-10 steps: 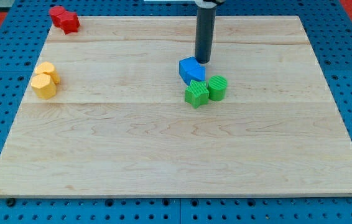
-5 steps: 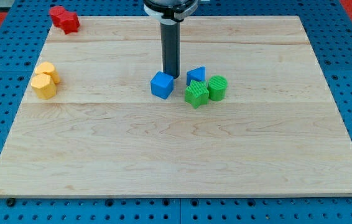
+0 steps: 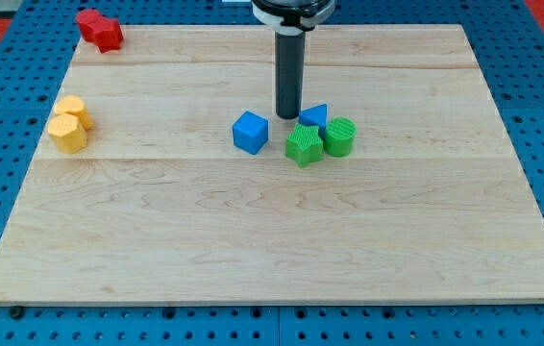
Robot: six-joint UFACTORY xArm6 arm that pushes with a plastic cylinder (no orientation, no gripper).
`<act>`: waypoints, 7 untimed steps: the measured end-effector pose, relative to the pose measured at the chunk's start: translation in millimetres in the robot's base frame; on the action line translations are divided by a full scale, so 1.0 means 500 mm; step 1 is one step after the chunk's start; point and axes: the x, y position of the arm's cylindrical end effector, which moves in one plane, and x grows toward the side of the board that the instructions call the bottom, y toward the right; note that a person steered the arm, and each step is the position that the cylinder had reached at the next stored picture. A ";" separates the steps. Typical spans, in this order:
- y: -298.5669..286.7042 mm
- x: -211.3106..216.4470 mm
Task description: Separate the blue blocks
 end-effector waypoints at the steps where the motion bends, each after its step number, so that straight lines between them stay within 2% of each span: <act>1: 0.023 -0.004; 2: 0.055 -0.023; 3: 0.028 -0.027; 5: -0.003 0.027; 7: -0.003 -0.004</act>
